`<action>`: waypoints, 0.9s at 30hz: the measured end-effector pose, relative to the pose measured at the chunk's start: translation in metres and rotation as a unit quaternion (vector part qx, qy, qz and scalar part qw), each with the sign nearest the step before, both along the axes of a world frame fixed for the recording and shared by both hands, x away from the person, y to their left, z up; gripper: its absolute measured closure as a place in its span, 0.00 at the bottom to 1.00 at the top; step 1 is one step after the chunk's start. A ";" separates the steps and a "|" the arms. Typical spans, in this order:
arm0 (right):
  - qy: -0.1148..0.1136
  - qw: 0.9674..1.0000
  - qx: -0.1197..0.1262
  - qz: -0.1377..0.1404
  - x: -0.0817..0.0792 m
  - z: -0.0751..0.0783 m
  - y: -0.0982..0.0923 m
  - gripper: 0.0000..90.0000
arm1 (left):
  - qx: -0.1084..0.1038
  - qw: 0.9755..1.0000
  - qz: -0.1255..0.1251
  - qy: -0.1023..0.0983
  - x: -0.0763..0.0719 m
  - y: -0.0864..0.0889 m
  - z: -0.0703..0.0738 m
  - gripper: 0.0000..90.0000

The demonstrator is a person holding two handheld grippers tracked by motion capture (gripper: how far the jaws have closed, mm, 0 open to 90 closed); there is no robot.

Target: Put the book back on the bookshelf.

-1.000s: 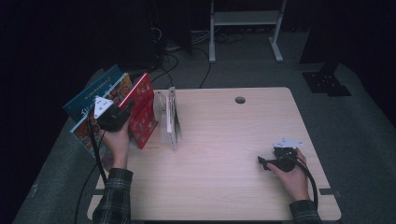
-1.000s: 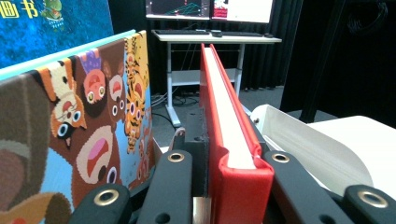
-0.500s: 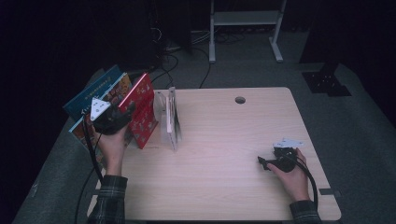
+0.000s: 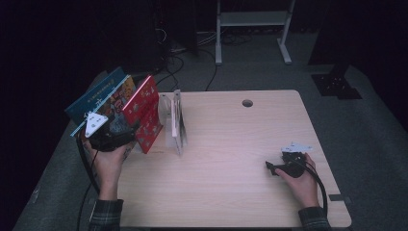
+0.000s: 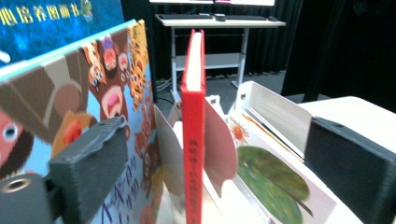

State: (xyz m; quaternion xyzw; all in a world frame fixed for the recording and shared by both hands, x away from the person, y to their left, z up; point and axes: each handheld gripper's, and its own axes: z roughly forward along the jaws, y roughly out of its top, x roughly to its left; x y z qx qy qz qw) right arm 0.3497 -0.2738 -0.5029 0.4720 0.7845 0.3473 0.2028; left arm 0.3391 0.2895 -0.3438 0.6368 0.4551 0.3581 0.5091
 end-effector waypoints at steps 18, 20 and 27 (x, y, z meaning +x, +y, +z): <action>0.000 1.000 0.000 -0.001 0.000 0.000 0.000 0.16 | 0.013 1.000 -0.001 -0.001 -0.057 -0.001 -0.018 0.00; 0.000 1.000 0.000 -0.001 0.000 0.000 0.000 0.16 | 0.009 1.000 -0.004 -0.001 -0.062 -0.002 -0.020 0.00; 0.000 1.000 0.000 -0.001 0.000 0.000 0.000 0.16 | 0.014 1.000 -0.015 0.006 -0.069 -0.006 -0.025 0.00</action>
